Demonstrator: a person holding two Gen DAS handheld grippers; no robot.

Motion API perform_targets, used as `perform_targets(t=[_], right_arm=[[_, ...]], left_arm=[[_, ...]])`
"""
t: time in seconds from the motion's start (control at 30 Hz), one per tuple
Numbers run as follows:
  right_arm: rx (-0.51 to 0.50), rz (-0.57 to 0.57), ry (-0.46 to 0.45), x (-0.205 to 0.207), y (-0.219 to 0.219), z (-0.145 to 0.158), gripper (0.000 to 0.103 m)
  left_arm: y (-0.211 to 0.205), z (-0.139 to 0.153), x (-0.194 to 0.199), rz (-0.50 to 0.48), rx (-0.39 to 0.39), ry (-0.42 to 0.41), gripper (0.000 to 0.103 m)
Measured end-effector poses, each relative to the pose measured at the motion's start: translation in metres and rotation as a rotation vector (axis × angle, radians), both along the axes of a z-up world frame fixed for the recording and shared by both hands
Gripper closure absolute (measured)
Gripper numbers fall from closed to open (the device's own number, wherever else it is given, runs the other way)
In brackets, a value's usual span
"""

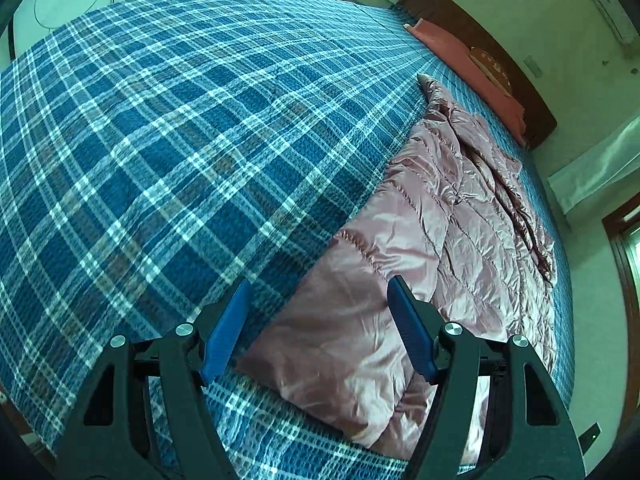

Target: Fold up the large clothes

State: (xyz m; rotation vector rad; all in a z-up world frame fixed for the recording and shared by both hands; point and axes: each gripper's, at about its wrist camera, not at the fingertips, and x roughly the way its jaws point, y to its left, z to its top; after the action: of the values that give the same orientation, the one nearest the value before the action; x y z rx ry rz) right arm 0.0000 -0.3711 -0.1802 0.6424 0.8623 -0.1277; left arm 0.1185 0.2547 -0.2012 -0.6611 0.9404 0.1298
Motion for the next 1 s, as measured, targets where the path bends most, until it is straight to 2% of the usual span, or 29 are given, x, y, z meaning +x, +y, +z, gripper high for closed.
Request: perform_targets(t=[0.07, 0.3, 0.5, 0.63, 0.7, 0.77, 0.93, 1.0], right_arm=[[0.057, 0.009, -0.014, -0.006, 0.003, -0.001, 0.044], [0.168, 0.052, -0.086, -0.017, 0.022, -0.001, 0.044], [0.182, 0.026, -0.105, -0.009, 0.03, -0.006, 0.043], [0.185, 0.014, -0.109, -0.001, 0.031, -0.008, 0.048], [0.177, 0.014, -0.102, 0.003, 0.031, -0.01, 0.054], [0.176, 0.012, -0.102, 0.005, 0.03, -0.011, 0.061], [0.176, 0.019, -0.097, 0.013, 0.029, -0.014, 0.076], [0.184, 0.025, -0.101, 0.014, 0.029, -0.014, 0.084]], left_arm=[[0.0, -0.003, -0.007, 0.003, -0.072, -0.003, 0.033], [-0.007, -0.007, -0.022, -0.001, -0.219, -0.011, 0.033], [-0.018, -0.011, -0.014, 0.01, -0.17, -0.032, 0.033], [-0.024, -0.008, -0.007, 0.019, -0.136, -0.042, 0.033], [-0.028, -0.007, -0.005, -0.007, -0.155, -0.054, 0.047], [-0.033, -0.008, -0.006, -0.024, -0.17, -0.048, 0.048], [-0.042, -0.01, 0.005, -0.045, -0.107, -0.044, 0.05], [-0.04, -0.009, 0.007, -0.048, -0.121, -0.059, 0.082]])
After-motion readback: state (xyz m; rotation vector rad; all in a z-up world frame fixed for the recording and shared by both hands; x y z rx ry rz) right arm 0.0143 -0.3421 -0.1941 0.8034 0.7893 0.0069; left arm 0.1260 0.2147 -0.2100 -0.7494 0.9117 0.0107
